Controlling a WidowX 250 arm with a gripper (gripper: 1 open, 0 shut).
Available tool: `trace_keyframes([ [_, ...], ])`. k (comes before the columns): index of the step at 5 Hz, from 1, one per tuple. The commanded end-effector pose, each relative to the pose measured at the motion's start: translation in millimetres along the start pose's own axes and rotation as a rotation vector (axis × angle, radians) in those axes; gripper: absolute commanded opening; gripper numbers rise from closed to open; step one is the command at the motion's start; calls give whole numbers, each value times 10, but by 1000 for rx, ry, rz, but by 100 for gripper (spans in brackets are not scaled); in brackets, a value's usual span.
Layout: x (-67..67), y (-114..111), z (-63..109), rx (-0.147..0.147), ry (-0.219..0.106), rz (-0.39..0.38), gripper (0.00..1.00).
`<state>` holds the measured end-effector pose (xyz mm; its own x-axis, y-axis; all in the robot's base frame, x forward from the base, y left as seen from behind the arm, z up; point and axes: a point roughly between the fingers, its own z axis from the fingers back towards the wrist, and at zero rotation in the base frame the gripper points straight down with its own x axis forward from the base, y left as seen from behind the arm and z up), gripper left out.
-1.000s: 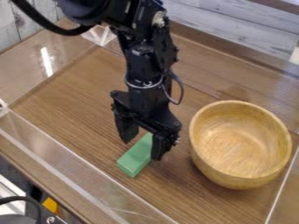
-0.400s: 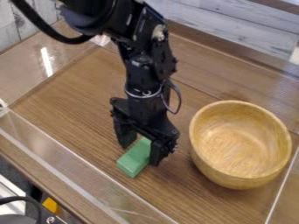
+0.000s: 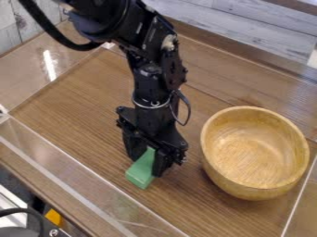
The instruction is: Put the green block in the brown bowl
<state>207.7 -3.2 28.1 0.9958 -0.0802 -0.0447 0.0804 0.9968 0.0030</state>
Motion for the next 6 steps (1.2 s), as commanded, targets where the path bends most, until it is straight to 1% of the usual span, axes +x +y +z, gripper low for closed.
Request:
trace_keyframes([
  [1,27,27,65,3,-18,9,0],
  [3,10,29,146,-1,-4,4,0],
  [6,1,30,283,-9,5,4,0],
])
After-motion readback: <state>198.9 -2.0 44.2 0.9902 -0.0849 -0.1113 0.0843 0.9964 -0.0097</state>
